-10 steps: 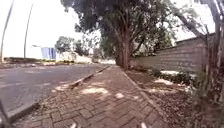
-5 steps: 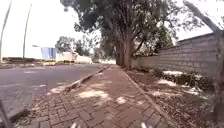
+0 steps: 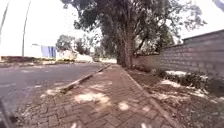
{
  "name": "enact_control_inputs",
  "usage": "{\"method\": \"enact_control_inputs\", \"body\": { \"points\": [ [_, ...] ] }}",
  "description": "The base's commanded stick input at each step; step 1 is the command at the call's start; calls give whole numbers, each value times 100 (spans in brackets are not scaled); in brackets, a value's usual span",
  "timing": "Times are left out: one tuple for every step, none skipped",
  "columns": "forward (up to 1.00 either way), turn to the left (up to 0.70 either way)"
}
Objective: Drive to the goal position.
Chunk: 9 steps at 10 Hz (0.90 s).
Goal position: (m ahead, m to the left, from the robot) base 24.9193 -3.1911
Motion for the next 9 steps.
{"method": "enact_control_inputs", "body": {
  "points": [
    [50,0],
    [50,0],
    [50,0],
    [50,0],
    [50,0],
    [50,0],
    [50,0],
    [50,-7],
    [50,-30]
  ]
}}
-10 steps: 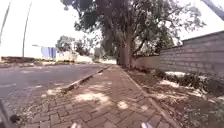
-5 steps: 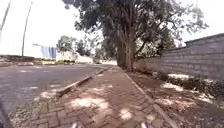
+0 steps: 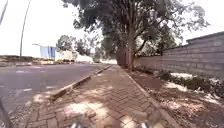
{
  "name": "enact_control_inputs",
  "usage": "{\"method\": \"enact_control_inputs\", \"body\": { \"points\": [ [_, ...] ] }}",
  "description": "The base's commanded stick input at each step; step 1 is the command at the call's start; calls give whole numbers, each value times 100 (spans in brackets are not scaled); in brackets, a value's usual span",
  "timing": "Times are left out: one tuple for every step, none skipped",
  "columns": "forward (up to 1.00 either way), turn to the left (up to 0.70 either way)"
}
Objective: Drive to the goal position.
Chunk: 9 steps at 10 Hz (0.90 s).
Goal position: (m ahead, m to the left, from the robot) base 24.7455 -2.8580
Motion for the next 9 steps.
{"method": "enact_control_inputs", "body": {
  "points": [
    [50,-48],
    [50,-35],
    [50,-22],
    [50,-9],
    [50,0],
    [50,0],
    [50,0],
    [50,0],
    [50,0]
  ]
}}
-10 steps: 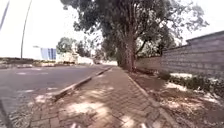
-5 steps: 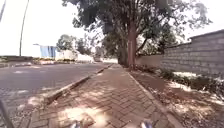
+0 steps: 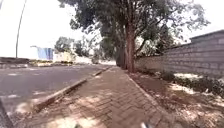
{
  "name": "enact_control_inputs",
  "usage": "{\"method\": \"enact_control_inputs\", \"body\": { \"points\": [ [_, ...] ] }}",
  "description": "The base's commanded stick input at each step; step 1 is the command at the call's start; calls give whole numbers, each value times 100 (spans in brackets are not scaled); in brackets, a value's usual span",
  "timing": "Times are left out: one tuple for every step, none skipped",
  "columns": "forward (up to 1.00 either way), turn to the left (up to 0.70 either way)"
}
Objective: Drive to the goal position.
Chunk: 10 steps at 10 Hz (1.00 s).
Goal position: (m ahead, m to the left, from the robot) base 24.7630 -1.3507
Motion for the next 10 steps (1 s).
{"method": "enact_control_inputs", "body": {
  "points": [
    [50,0],
    [50,0],
    [50,0],
    [50,0],
    [50,0],
    [50,0],
    [50,0],
    [50,0],
    [50,0],
    [50,0]
  ]
}}
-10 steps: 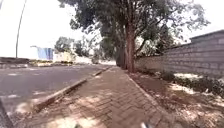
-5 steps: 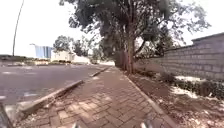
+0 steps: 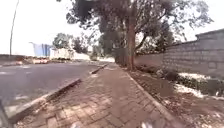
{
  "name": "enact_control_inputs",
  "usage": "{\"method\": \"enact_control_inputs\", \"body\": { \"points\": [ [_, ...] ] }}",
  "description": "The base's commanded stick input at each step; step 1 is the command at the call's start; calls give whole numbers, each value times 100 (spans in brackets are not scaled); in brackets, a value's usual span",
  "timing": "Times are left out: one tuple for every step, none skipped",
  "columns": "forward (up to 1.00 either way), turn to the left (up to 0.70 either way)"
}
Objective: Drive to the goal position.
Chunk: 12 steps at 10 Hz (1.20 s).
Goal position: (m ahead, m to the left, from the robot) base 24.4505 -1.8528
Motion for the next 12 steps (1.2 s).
{"method": "enact_control_inputs", "body": {
  "points": [
    [50,0],
    [50,0],
    [50,0],
    [50,0],
    [50,0],
    [50,0],
    [50,0],
    [50,0],
    [50,0],
    [50,0],
    [50,0],
    [50,0]
  ]
}}
